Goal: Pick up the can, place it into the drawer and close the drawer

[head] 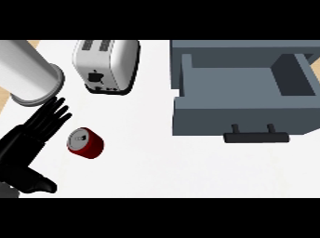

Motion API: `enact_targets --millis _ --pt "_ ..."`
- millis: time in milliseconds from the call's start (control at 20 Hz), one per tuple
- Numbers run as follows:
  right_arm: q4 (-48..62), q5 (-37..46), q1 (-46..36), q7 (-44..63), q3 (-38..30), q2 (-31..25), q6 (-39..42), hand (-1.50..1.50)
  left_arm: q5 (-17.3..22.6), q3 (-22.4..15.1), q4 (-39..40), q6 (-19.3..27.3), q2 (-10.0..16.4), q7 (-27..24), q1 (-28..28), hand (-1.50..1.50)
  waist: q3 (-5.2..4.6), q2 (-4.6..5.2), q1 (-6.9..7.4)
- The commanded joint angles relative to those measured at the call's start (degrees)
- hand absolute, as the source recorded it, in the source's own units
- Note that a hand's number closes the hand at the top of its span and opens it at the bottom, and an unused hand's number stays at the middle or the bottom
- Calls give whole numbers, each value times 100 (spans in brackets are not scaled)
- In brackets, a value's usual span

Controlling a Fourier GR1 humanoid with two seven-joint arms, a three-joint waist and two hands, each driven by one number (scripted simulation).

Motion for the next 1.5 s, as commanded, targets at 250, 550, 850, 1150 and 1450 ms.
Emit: enact_targets --millis 250,550,850,1150,1450 --pt "-93 39 90 76 -228 231 268 -150 -1032 164 1269 -146 -87 -1327 -181 -150 0 1 -11" --pt "-79 100 -42 159 -212 346 380 -150 -1540 193 2576 44 -186 -2083 -625 -150 -1 6 -14" --pt "-93 -408 79 239 -660 188 636 -150 -1857 391 3814 -309 202 -3035 -779 -150 -2 5 -25" --pt "-9 -435 -107 343 -809 96 693 -150 -2387 295 5177 -346 258 -4088 -1217 -150 -5 15 -45" --pt "-141 -584 36 488 -900 311 871 -150 -2347 274 5728 -522 241 -4215 -1390 -150 -2 6 -31"
